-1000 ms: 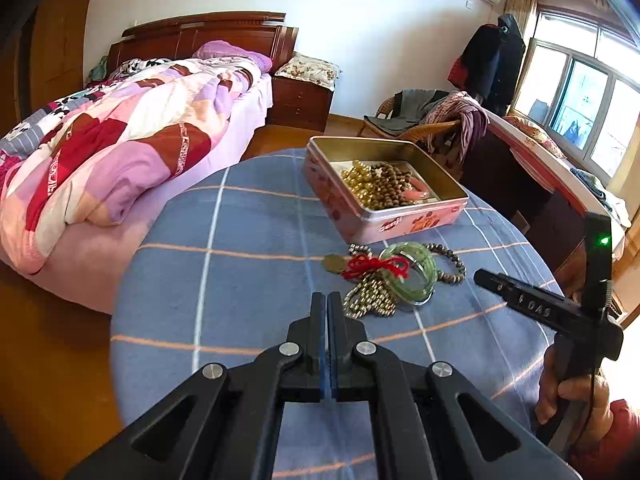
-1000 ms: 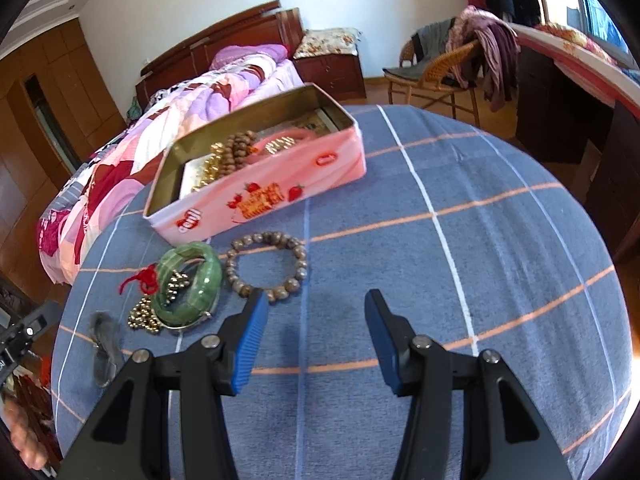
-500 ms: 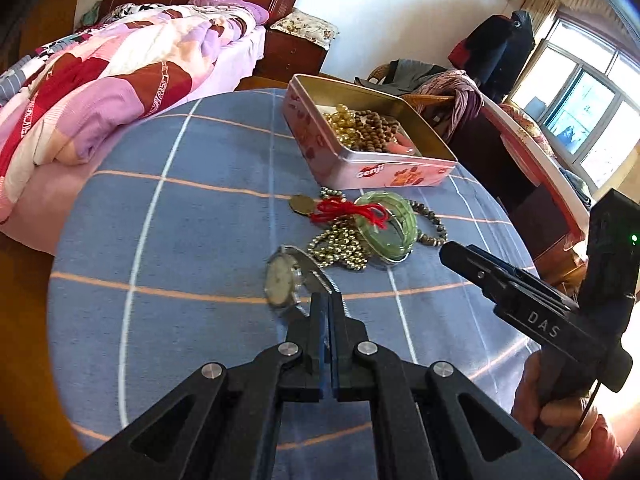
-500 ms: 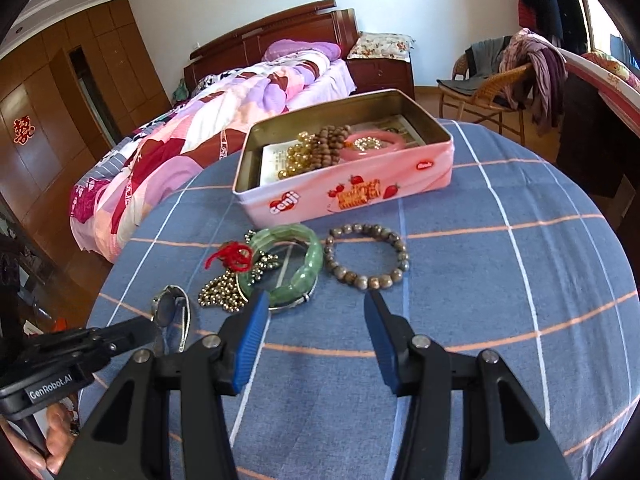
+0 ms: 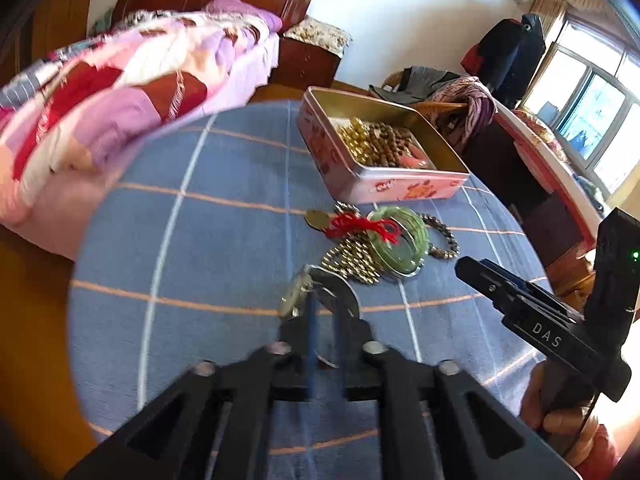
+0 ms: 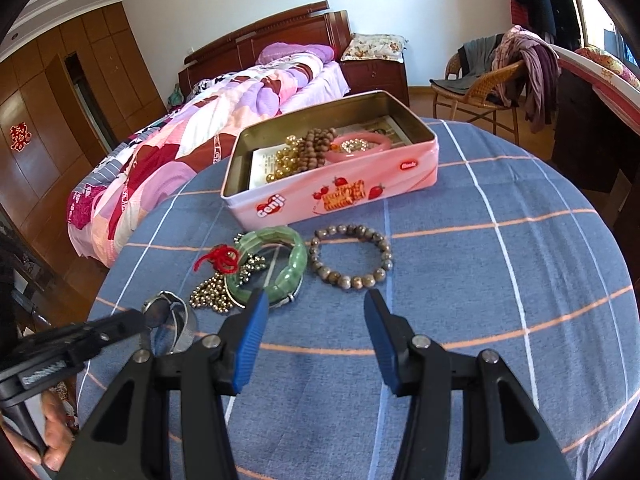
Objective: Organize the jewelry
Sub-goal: 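Lift the silver watch with the left tool while the right tool grasps the red tassel pendant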
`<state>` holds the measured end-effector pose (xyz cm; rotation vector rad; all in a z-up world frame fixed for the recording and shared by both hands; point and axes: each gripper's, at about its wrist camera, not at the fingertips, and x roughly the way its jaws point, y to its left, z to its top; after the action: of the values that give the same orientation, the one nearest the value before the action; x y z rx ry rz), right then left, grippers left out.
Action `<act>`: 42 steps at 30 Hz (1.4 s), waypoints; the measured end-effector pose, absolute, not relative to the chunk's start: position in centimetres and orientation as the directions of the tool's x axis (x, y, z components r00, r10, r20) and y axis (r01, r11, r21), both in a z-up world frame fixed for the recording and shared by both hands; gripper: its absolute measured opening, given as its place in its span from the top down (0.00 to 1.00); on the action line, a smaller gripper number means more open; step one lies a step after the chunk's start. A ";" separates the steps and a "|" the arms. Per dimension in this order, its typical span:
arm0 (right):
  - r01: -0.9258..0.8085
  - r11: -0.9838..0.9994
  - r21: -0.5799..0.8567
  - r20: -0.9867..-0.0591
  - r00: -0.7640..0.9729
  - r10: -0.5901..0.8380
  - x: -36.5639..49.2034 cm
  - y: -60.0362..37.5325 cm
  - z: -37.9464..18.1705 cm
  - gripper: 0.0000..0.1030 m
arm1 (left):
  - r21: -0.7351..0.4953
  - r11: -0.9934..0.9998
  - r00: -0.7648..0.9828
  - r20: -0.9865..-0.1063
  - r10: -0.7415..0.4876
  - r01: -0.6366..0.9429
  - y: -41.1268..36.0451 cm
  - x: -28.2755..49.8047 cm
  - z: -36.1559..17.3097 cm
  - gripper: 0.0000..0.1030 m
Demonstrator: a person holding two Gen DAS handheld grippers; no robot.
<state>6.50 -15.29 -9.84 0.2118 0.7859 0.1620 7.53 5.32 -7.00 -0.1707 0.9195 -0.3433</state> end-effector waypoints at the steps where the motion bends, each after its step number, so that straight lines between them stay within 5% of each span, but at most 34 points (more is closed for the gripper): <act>1: -0.064 0.966 0.252 -0.683 0.695 0.224 6.5 -15.3 -9.9 0.48 | -0.269 0.941 0.564 -0.754 -0.337 0.203 5.4 7.8 -7.1 0.40; 2: -0.063 0.964 0.258 -0.684 0.693 0.229 6.5 -15.3 -10.0 0.48 | -0.258 0.948 0.577 -0.752 -0.319 0.188 5.6 7.9 -7.2 0.24; 10: -0.087 0.965 0.249 -0.689 0.683 0.240 6.5 -14.7 -10.1 0.48 | -0.210 0.953 0.587 -0.752 -0.299 0.217 4.2 9.1 -8.2 0.24; 12: -0.097 0.966 0.240 -0.687 0.686 0.240 6.7 -14.5 -9.9 0.49 | -0.202 0.955 0.575 -0.764 -0.293 0.218 4.0 9.2 -8.9 0.35; 14: -0.116 0.966 0.232 -0.682 0.688 0.247 7.0 -14.1 -9.6 0.51 | -0.233 0.947 0.563 -0.762 -0.320 0.223 4.1 9.3 -9.4 0.56; 21: -0.237 0.954 0.181 -0.676 0.675 0.296 9.8 -10.9 -8.3 0.51 | -0.314 0.928 0.543 -0.752 -0.372 0.201 5.6 9.3 -9.9 0.86; 26: -0.342 0.932 0.116 -0.714 0.624 0.318 12.1 -7.4 -9.2 0.51 | -0.339 0.920 0.545 -0.742 -0.389 0.196 6.1 9.1 -9.8 0.89; 28: -0.388 0.919 0.065 -0.735 0.605 0.307 12.8 -6.0 -10.0 0.56 | -0.328 0.925 0.556 -0.740 -0.379 0.193 6.0 8.9 -9.6 0.91; 30: -0.395 0.919 0.009 -0.761 0.593 0.263 13.5 -5.2 -10.9 0.76 | -0.322 0.925 0.571 -0.729 -0.377 0.199 6.1 8.6 -9.1 0.91; 36: -0.403 0.914 -0.050 -0.783 0.583 0.215 14.0 -5.1 -11.0 0.90 | -0.330 0.926 0.590 -0.717 -0.372 0.183 6.8 8.3 -8.4 0.91; 42: -0.369 0.929 -0.028 -0.754 0.618 0.223 12.5 -6.1 -9.4 0.92 | -0.330 0.924 0.611 -0.697 -0.375 0.190 6.6 7.6 -7.2 0.91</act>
<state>12.48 -6.15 -9.36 -0.1871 0.8393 0.3428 7.56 6.65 -7.16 -0.2330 0.8540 -0.3296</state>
